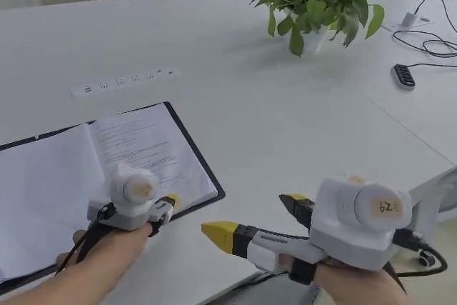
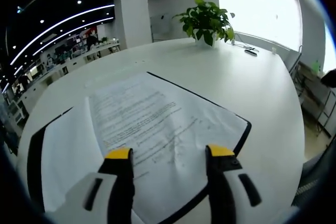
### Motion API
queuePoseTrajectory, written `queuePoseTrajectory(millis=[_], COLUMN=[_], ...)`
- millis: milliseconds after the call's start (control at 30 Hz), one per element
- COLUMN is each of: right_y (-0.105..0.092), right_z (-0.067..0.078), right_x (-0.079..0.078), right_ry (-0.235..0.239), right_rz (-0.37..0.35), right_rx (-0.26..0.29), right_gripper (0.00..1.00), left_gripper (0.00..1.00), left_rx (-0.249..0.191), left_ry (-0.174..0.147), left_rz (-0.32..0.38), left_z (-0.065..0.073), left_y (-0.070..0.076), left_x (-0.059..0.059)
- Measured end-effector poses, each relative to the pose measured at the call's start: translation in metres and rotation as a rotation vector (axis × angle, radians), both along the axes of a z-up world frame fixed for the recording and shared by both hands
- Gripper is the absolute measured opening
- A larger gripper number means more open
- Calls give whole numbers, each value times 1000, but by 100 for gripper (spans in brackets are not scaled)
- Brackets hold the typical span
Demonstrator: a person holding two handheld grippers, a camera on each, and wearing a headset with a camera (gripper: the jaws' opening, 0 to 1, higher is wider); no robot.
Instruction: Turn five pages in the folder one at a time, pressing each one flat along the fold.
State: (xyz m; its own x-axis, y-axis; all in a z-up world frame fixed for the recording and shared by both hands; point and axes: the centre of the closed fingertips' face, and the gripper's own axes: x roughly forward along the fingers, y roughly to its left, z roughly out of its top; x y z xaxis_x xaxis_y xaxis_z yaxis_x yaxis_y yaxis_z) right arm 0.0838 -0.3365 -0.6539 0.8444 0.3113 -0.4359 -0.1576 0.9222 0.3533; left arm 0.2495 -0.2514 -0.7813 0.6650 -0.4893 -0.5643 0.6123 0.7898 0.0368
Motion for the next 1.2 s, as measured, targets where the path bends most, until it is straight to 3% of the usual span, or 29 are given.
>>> queuePoseTrajectory(millis=[267,400,433,700,967,1133,1200], right_y=[1,1,1,1,0,2,3], right_z=[-3,-6,-6,-7,-11,-13,-15], right_x=[1,0,0,3,6,12,18], right_ry=[9,19,19,23,33,34,37], right_rz=[3,7,8,12,16,30,38], right_rx=[4,10,10,17,22,26,29], right_gripper=[90,90,90,89,88,86,85], left_gripper=[50,33,33,25,12,9,9], left_rx=[-18,-11,-12,-10,1,-17,-42], left_ry=[-19,-43,-59,-80,-92,-88,-71], left_rz=[9,27,13,6,-18,10,32], left_z=[0,0,0,2,-3,-3,-3], left_y=[2,12,11,9,2,4,4], left_x=[0,2,2,2,-3,1,1])
